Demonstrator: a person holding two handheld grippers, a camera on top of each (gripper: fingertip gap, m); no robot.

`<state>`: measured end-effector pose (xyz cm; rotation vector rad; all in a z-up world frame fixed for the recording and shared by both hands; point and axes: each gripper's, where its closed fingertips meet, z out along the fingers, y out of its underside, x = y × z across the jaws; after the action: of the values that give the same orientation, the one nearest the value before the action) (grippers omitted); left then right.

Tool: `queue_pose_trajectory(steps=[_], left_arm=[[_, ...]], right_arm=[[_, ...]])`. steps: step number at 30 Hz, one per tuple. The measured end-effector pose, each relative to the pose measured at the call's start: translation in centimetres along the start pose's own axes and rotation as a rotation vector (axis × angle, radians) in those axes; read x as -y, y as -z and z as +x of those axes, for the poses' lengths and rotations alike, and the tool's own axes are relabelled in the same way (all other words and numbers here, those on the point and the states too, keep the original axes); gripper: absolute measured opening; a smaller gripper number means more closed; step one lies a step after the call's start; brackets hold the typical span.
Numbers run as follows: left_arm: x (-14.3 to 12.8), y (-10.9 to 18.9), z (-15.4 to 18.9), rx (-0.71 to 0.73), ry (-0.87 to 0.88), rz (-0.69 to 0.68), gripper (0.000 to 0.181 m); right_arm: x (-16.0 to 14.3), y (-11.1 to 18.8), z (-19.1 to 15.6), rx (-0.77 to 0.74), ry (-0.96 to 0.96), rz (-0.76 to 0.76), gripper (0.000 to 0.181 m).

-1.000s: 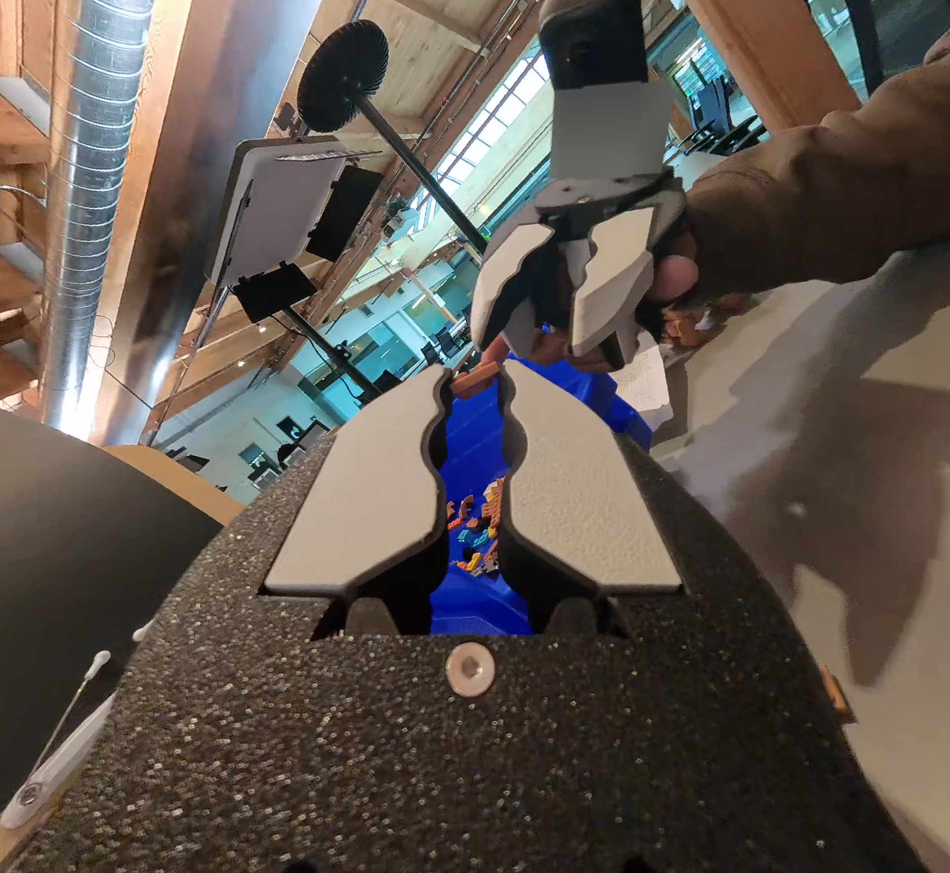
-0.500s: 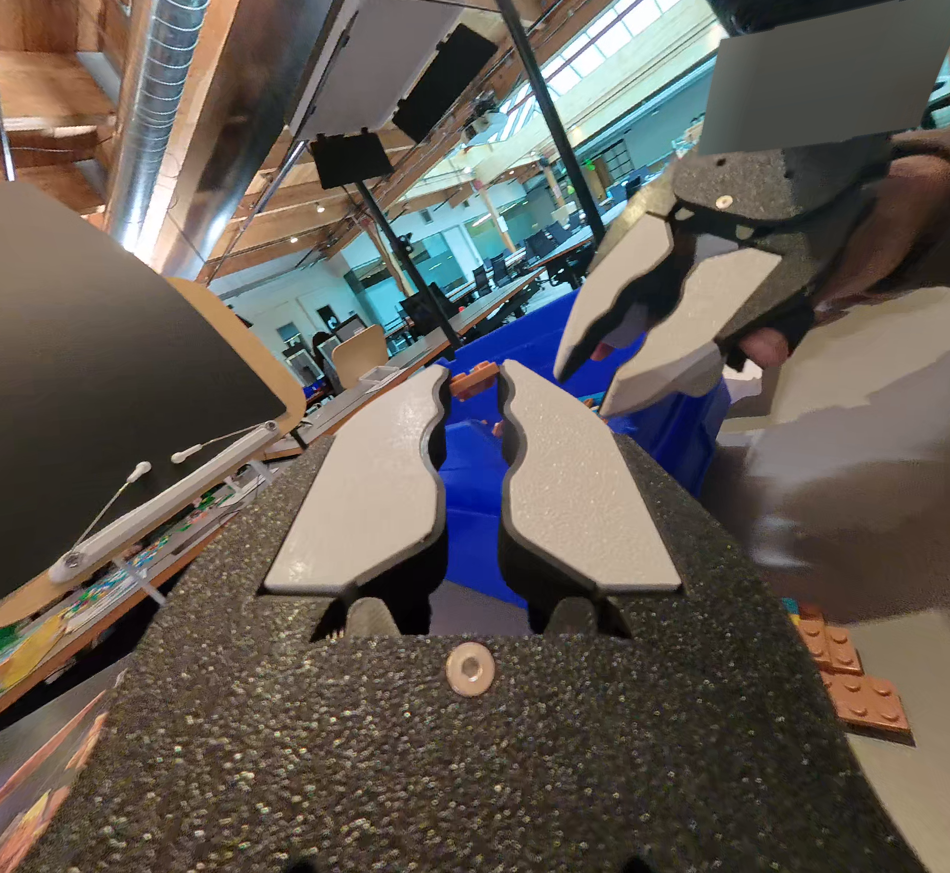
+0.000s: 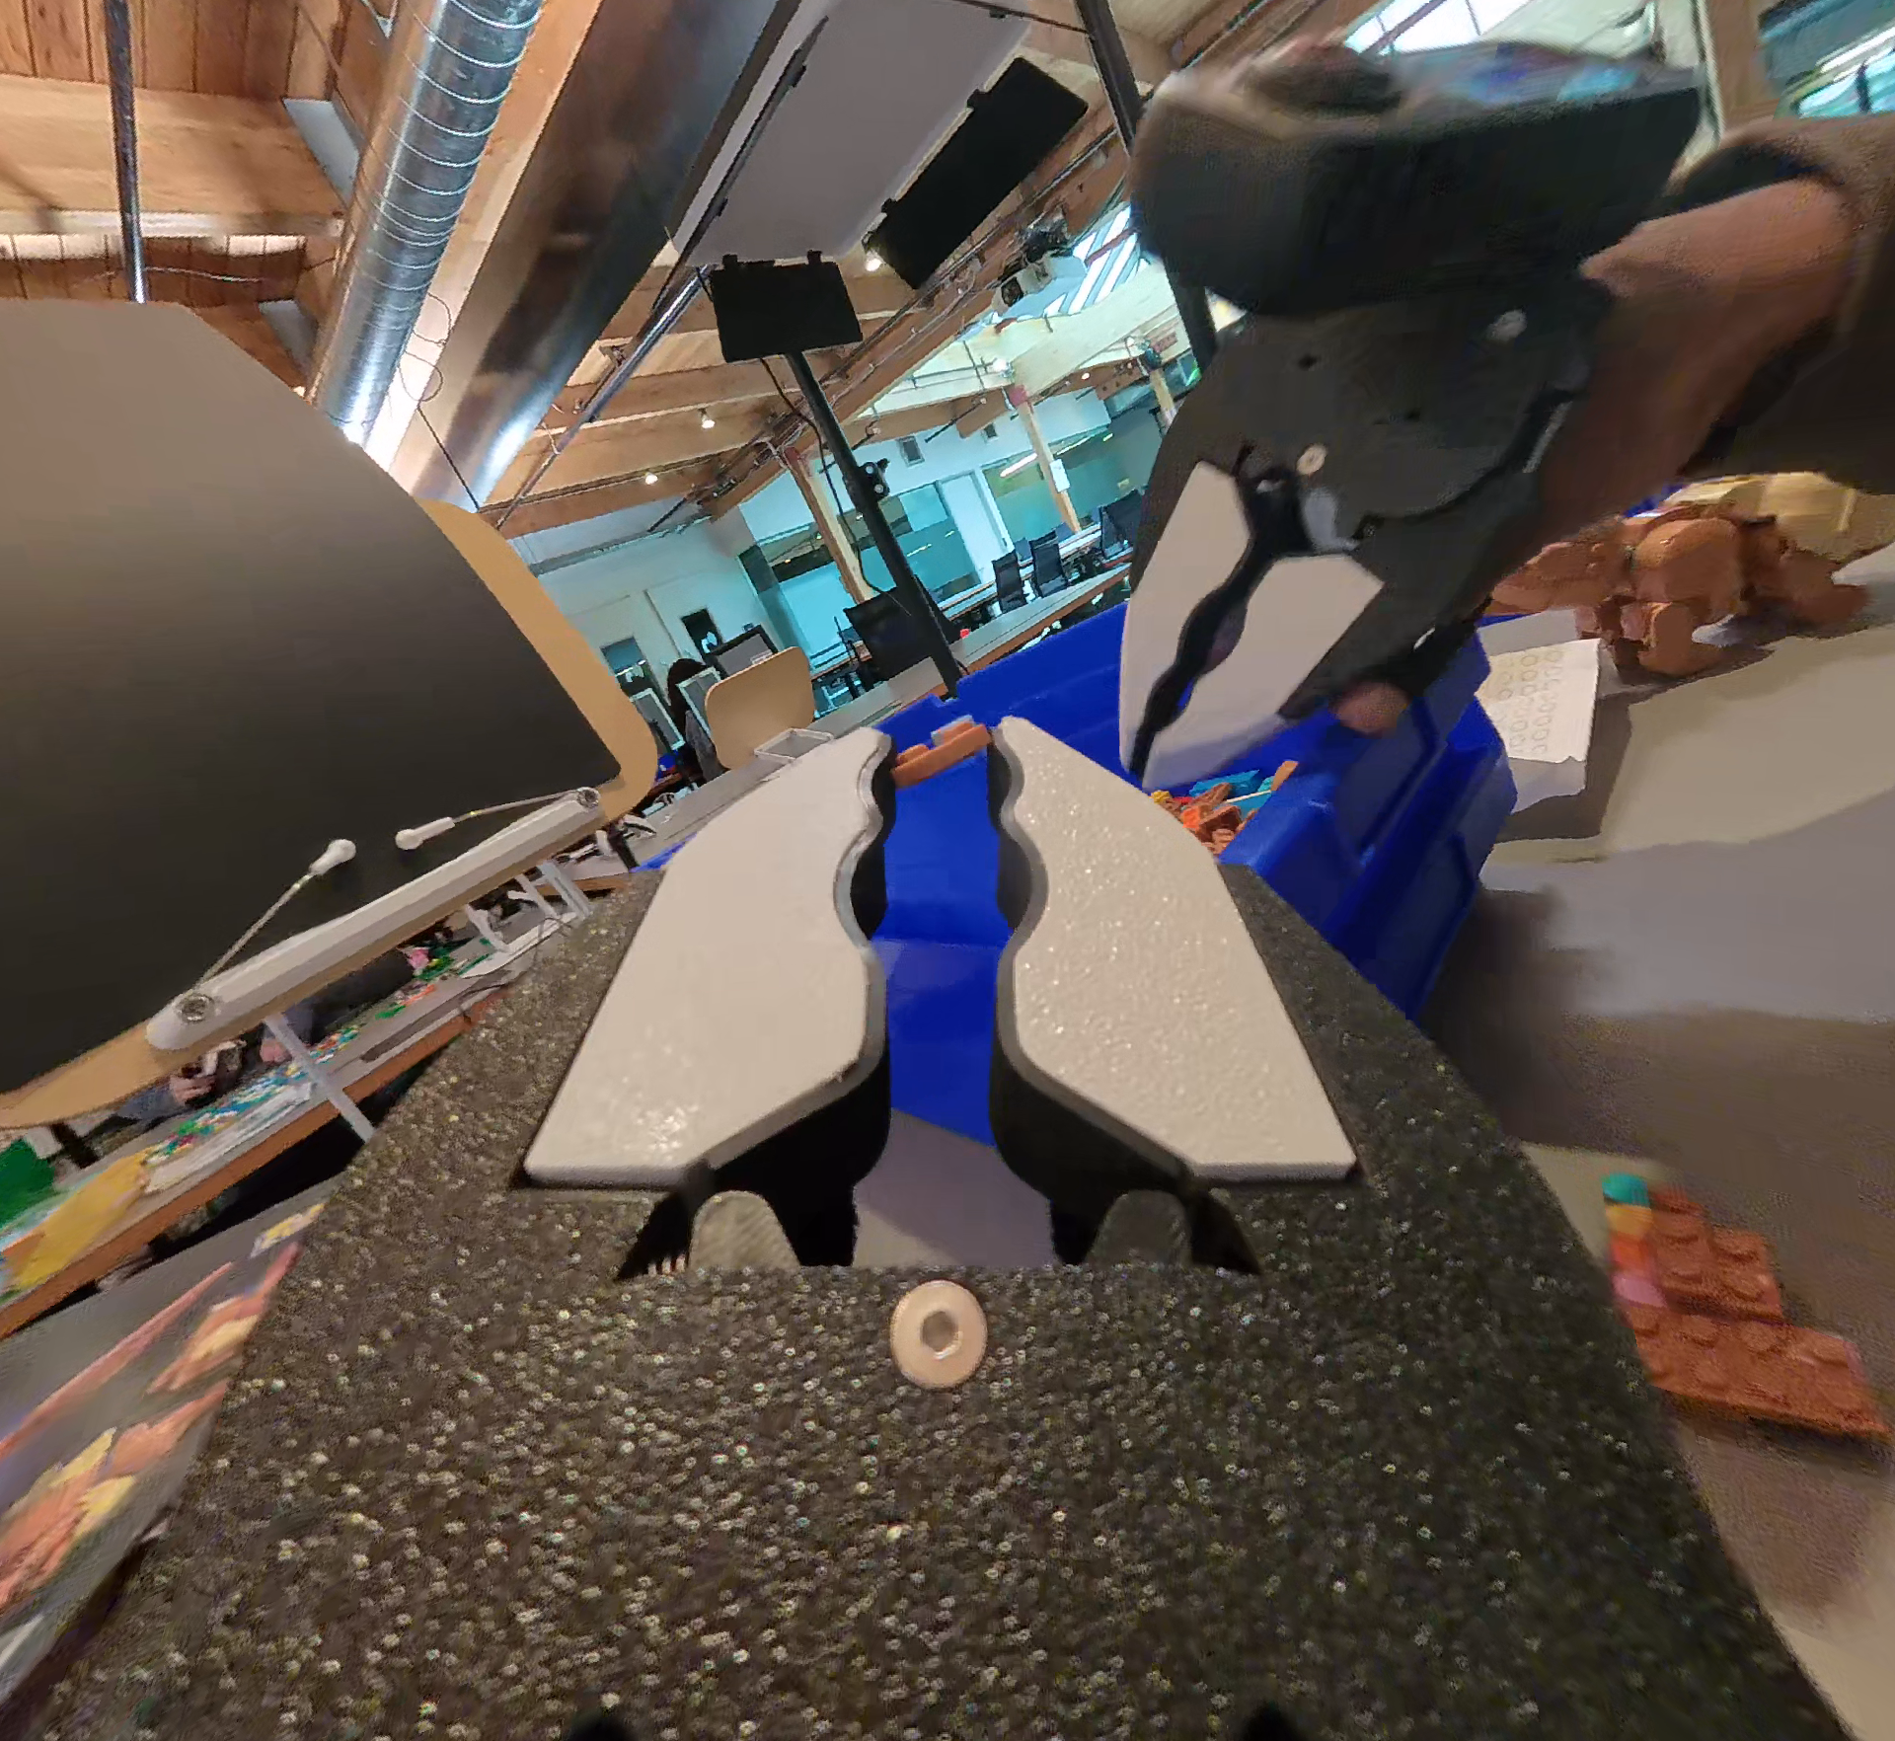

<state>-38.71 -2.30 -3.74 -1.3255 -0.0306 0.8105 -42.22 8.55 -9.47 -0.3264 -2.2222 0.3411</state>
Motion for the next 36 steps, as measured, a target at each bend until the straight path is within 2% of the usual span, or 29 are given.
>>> queue_pose_trajectory(steps=[2, 5, 9, 12, 13, 16, 21, 23, 26, 33, 36], left_arm=[[-0.1, 0.3, 0.3, -0.012, 0.006, 0.001, 0.016], [0.1, 0.8, 0.5, -0.021, 0.024, 0.014, 0.016], [0.7, 1.3, 0.5, -0.028, 0.067, 0.037, 0.016], [1.5, 1.6, 0.6, -0.049, 0.081, 0.058, 0.016], [1.8, 1.6, 0.8, -0.064, 0.078, 0.065, 0.016], [3.3, 1.5, 1.2, -0.115, 0.042, 0.095, 0.016], [5.1, -0.5, 0.9, -0.230, -0.031, 0.134, 0.016], [5.4, -1.8, 1.0, -0.320, -0.034, 0.153, 0.017], [5.6, -3.6, 1.1, -0.429, -0.042, 0.196, 0.017], [5.4, -5.3, 1.4, -0.570, 0.049, 0.289, 0.017], [4.7, -5.6, 2.0, -0.593, 0.083, 0.293, 0.017]], right_arm=[[-0.3, -0.9, -1.7, 0.140, 0.032, -0.066, 0.000], [-0.5, -1.1, -2.6, 0.270, 0.029, -0.127, 0.000], [-0.8, -0.1, -4.6, 0.455, 0.010, -0.141, 0.000], [-0.5, 1.4, -5.9, 0.510, 0.055, -0.104, 0.005], [-0.3, 1.8, -5.7, 0.500, 0.065, -0.069, 0.015], [0.9, 3.2, -4.3, 0.496, 0.055, 0.048, 0.029], [6.4, 6.3, -1.8, 0.598, -0.037, 0.504, 0.036], [7.7, 7.7, -0.9, 0.621, -0.038, 0.682, 0.039], [8.9, 9.2, 0.4, 0.650, -0.082, 0.853, 0.041], [7.9, 7.9, 2.5, 0.648, -0.193, 0.880, 0.037], [7.7, 7.8, 2.3, 0.710, -0.219, 0.901, 0.036]])
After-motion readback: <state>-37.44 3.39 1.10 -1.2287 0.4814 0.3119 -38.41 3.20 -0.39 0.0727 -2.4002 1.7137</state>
